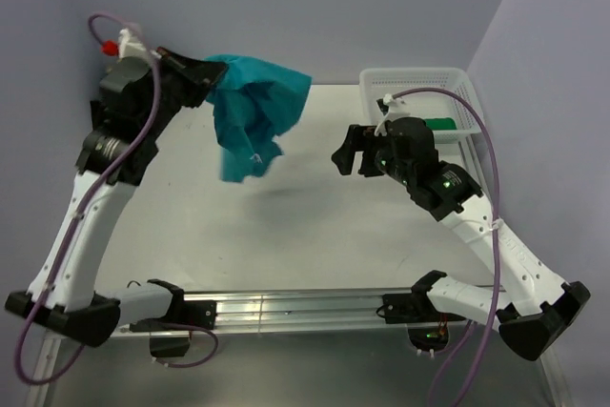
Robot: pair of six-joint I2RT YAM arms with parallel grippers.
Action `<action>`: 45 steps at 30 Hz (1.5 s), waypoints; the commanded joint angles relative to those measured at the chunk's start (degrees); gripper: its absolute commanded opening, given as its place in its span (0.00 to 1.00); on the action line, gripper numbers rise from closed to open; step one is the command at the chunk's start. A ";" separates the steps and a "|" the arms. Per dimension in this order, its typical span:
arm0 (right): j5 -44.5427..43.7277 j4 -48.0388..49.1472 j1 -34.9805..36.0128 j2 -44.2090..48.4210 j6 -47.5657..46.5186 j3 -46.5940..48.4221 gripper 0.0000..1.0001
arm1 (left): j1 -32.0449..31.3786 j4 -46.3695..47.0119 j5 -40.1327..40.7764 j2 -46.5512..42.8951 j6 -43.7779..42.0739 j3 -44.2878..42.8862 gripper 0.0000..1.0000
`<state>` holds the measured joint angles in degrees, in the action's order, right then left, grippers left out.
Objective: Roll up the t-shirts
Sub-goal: Move the tshirt to the center of the board
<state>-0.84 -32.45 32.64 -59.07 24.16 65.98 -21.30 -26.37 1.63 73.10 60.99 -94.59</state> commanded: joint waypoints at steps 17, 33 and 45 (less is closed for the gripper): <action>24.38 0.46 -0.48 -7.89 -1.49 -1.02 0.86 | 2.93 -20.56 3.12 14.97 -6.23 -1.48 0.90; 24.92 -2.45 2.25 -43.22 -0.79 9.70 0.79 | 9.70 -3.62 -16.47 -3.49 -3.43 48.78 0.85; 27.39 4.41 1.81 -51.76 5.28 10.31 0.58 | 4.34 1.94 -19.38 1.07 -0.88 54.94 0.83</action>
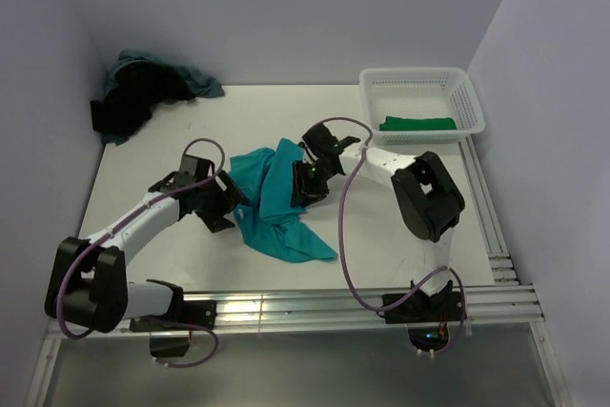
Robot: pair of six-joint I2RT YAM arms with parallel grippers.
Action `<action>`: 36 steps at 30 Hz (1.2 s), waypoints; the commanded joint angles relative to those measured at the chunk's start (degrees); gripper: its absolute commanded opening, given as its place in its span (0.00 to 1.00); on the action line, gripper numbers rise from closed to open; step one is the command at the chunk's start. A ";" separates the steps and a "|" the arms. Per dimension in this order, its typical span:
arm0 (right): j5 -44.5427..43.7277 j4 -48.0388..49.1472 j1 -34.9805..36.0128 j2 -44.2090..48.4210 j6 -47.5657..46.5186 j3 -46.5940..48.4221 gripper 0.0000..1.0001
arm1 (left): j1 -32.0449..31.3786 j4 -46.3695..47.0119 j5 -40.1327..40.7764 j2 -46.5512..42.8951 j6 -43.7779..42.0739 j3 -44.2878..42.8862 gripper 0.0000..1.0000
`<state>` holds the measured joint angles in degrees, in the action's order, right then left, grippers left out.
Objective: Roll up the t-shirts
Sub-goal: Move the tshirt to the center of the board, then flatten the tshirt
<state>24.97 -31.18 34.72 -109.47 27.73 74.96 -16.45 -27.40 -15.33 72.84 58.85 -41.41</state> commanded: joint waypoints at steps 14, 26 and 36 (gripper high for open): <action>-9.85 -5.64 -14.33 8.84 -5.75 1.24 0.00 | -4.38 4.19 -3.91 3.97 0.30 5.46 0.75; -10.56 -5.47 -14.24 7.52 -5.66 1.42 0.00 | -18.61 4.46 -0.76 20.32 -0.67 -9.82 0.74; -10.21 -5.30 -14.24 7.78 -4.70 2.12 0.00 | -20.29 3.41 -1.19 26.74 -1.19 -10.01 0.20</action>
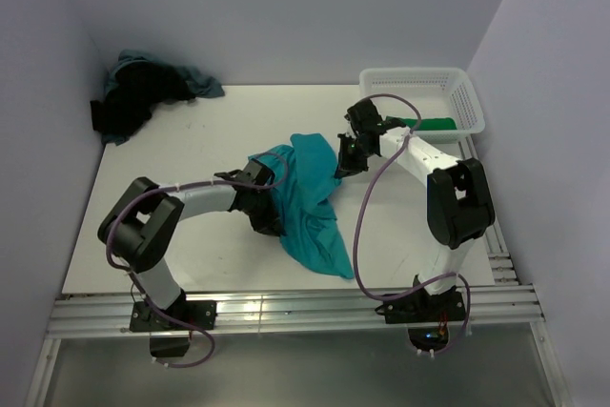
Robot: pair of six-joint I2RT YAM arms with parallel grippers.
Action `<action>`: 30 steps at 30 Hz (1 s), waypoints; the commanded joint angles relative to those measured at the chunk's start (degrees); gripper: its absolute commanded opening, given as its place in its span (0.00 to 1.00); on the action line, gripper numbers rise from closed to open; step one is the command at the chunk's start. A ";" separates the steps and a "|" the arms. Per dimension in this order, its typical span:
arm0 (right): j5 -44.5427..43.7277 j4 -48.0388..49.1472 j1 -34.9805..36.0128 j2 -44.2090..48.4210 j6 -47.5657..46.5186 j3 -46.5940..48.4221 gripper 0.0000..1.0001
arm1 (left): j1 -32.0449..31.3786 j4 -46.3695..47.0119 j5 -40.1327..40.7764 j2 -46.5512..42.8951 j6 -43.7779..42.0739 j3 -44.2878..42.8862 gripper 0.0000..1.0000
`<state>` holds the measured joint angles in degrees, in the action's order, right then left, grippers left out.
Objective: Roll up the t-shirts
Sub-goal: Flatten the tshirt
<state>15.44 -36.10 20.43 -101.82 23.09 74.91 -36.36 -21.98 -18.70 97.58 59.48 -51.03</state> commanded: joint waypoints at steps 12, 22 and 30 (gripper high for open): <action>-3.66 -2.14 0.14 4.43 -0.42 -4.51 0.00 | 24.13 -20.82 22.20 -1.17 -20.45 -6.98 0.00; -12.62 -4.42 0.93 9.71 0.20 -11.02 0.02 | 35.39 -22.85 29.07 4.54 -25.55 -16.64 0.00; -12.02 -3.81 0.93 13.48 0.81 -11.28 0.68 | 38.82 -25.74 21.87 3.51 -26.26 -24.04 0.41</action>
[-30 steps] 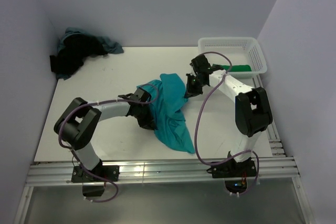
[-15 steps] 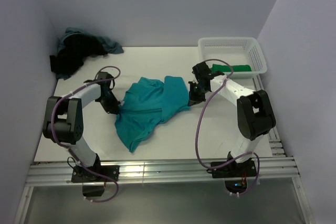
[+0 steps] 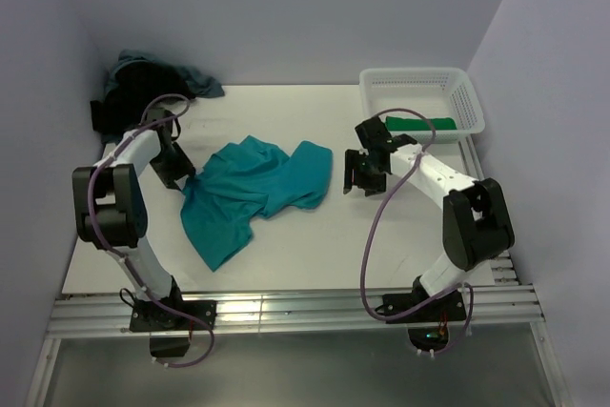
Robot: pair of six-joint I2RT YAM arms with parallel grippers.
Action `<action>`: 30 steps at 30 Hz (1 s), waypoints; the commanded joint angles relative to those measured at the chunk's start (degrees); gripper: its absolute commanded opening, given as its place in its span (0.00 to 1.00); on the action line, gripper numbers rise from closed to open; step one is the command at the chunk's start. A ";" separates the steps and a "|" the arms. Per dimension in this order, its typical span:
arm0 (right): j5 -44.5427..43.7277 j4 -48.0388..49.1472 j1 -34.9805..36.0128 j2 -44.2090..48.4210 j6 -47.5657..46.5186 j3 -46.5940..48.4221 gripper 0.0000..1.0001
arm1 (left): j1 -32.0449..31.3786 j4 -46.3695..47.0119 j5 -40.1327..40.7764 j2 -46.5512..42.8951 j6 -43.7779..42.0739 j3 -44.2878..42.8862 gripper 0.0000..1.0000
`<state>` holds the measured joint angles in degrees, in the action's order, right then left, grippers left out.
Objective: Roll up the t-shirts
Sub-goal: Flatten the tshirt
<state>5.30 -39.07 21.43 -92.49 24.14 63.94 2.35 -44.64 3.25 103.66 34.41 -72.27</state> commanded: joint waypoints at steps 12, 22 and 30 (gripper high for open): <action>3.84 1.89 2.47 1.61 0.73 2.24 0.65 | -8.04 -10.37 -10.09 -31.46 7.76 19.78 0.61; 5.07 3.30 3.62 0.12 1.35 2.94 0.64 | -12.36 -8.71 -13.18 -42.66 14.01 36.93 0.59; 4.90 3.91 3.79 1.08 1.70 2.06 0.63 | -16.14 -3.88 -12.21 -37.75 15.68 38.60 0.59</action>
<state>10.00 -36.69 24.82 -92.23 25.26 64.82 -12.84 -52.03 -8.36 64.20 48.38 -34.70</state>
